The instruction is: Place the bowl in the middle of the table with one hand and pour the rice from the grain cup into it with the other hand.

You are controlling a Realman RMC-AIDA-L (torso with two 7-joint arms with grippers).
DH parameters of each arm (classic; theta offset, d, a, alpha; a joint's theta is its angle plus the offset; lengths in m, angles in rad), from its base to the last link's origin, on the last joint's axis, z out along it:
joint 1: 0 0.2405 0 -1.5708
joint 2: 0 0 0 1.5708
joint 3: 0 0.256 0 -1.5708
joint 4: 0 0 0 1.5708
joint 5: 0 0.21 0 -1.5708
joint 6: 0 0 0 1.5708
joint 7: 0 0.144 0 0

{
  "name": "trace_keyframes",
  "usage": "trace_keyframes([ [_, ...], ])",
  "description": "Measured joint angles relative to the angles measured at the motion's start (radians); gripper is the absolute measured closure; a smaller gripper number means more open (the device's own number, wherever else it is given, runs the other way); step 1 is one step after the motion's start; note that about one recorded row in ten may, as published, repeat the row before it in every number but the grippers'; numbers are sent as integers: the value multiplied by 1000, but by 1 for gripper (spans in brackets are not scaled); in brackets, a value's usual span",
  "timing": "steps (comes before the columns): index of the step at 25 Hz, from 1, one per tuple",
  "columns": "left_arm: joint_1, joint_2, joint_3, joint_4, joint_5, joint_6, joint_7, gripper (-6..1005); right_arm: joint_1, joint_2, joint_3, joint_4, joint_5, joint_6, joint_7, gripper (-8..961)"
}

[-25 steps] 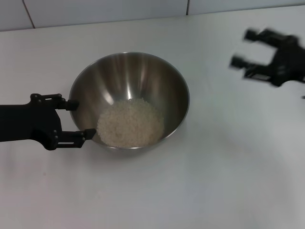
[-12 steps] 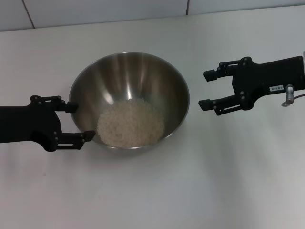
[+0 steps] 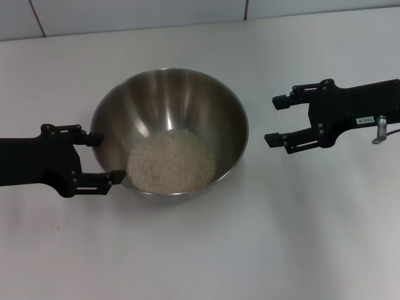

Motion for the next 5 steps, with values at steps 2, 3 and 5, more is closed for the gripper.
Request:
trace_keyframes([
  [2,-1,0,1,0,0,0,0,202,-4,1,0,-2,1,0,0,152],
  [3,-1,0,1,0,0,0,0,202,-5,1,0,-2,2,1,-1,152],
  [5,-2,0,2,0,0,-1,0,202,-10,1,-1,-3,7,1,-1,152],
])
